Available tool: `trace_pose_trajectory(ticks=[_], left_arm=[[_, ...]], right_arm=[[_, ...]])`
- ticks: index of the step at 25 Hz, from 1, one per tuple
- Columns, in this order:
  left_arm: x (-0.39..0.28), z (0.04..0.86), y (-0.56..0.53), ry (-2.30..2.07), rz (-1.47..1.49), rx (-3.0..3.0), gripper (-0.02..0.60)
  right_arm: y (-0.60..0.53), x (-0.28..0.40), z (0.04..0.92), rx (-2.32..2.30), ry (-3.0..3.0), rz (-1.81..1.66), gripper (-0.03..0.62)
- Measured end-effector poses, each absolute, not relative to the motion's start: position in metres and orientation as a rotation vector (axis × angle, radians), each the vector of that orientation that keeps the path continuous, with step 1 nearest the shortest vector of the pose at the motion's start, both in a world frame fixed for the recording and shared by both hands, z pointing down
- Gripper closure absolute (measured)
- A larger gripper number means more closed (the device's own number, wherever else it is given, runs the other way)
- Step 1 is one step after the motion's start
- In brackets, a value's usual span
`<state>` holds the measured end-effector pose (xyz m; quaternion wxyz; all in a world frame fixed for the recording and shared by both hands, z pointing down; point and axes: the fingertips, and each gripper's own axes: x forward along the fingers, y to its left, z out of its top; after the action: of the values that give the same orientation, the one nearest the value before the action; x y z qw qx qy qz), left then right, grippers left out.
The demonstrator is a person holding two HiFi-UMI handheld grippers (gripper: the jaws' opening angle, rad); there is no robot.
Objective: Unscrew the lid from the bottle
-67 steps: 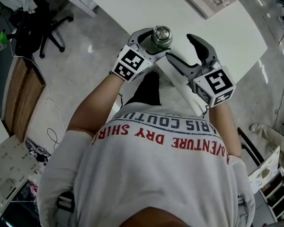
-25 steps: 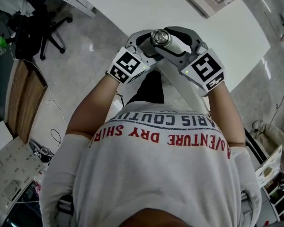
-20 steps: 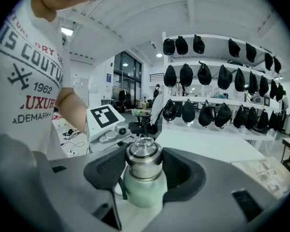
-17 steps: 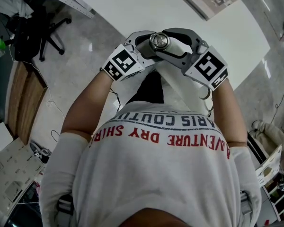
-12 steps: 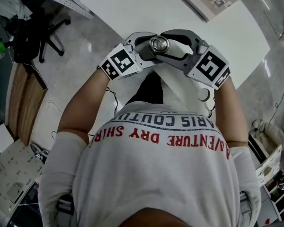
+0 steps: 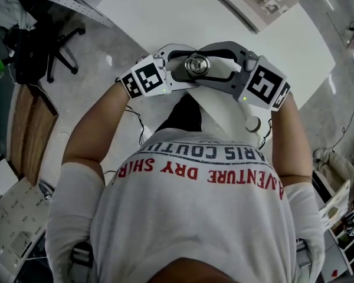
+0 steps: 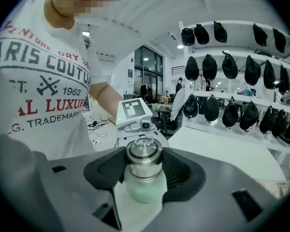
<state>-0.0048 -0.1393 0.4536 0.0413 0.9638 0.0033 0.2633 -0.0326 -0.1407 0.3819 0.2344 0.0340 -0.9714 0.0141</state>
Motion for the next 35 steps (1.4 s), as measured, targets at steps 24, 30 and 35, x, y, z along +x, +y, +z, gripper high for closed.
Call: trace_pose_trajectory(ticks=[24,30,35], left_arm=[[-0.002,0.45,-0.141,-0.546,0.641,2.852,0.212],[-0.002,0.451,-0.142,-0.799,0.573,2.769,0.212],[0.001,0.45,-0.144,-0.951,0.552,2.708,0.212]], right_arm=[[-0.141,-0.016,0.362,0.696,-2.718,0.061,0.295],[-0.135,-0.017,0.369,0.84,-2.671,0.046,0.295],[-0.138,-0.017,0.377,0.925,-2.631,0.041,0.295]])
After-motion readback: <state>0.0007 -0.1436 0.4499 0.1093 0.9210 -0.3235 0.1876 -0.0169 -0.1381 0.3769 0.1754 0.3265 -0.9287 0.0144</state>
